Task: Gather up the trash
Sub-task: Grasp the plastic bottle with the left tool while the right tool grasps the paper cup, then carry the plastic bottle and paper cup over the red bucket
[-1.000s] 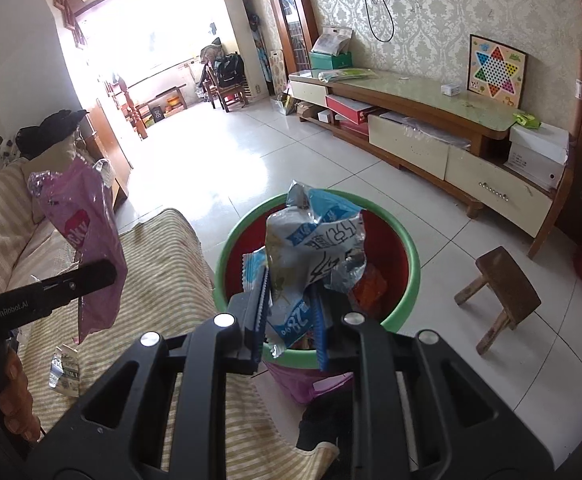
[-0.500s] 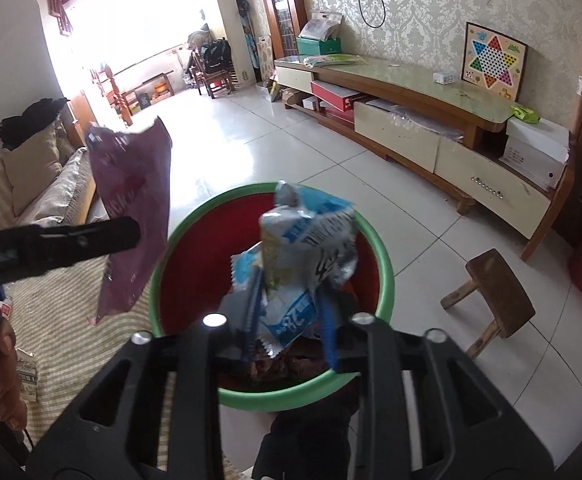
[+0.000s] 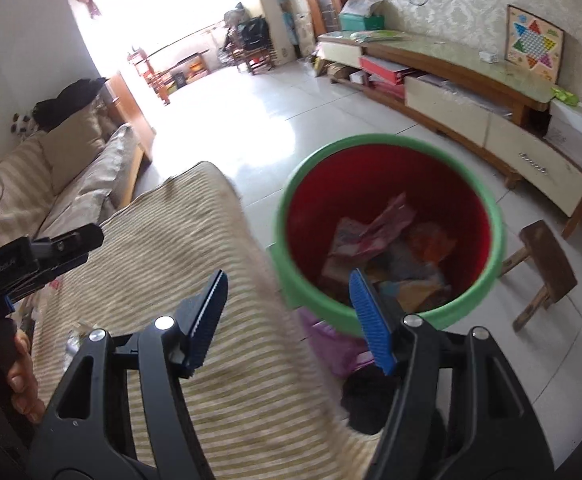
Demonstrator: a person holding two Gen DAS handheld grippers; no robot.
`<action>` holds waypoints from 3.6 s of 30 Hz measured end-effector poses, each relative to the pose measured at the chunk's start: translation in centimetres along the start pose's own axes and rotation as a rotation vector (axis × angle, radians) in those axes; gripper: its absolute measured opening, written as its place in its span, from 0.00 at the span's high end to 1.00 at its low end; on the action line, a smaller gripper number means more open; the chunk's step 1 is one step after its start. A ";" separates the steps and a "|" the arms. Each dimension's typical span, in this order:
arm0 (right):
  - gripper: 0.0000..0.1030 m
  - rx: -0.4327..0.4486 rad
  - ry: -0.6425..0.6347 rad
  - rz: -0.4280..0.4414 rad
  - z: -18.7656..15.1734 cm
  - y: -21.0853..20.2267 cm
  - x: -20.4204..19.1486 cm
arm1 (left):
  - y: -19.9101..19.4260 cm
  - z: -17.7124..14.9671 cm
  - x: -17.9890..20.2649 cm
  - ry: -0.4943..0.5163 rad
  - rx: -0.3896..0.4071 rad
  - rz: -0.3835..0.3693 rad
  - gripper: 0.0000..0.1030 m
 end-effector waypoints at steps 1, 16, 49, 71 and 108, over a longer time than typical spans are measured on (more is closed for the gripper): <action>0.40 -0.039 -0.023 0.027 -1.3 0.7 -2.1 | -1.0 -0.5 -1.8 -0.019 0.008 0.025 0.36; 0.54 -0.393 -0.235 0.236 -13.8 9.3 -22.3 | -7.6 -1.7 -29.3 -0.178 -0.055 0.467 0.30; 0.57 -0.170 -0.203 0.234 -10.2 -0.5 -18.5 | -11.5 -6.7 -17.2 -0.188 0.037 0.309 0.48; 0.57 0.069 -0.143 0.233 -5.2 -8.8 -14.7 | -15.3 -4.5 -5.8 -0.023 0.135 0.206 0.48; 0.57 0.177 -0.048 0.088 -1.1 -10.0 -6.0 | -8.6 -1.9 -1.4 0.083 0.076 0.071 0.48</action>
Point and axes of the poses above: each gripper's, at about its wrist camera, not at the fingertips, and y roughly the way its jaws point, x to its right, z to its top, the point moved 6 cm from there along y, roughly the way its jaws point, and after that the axes turned 8 degrees about y, right-handed, at the moved point
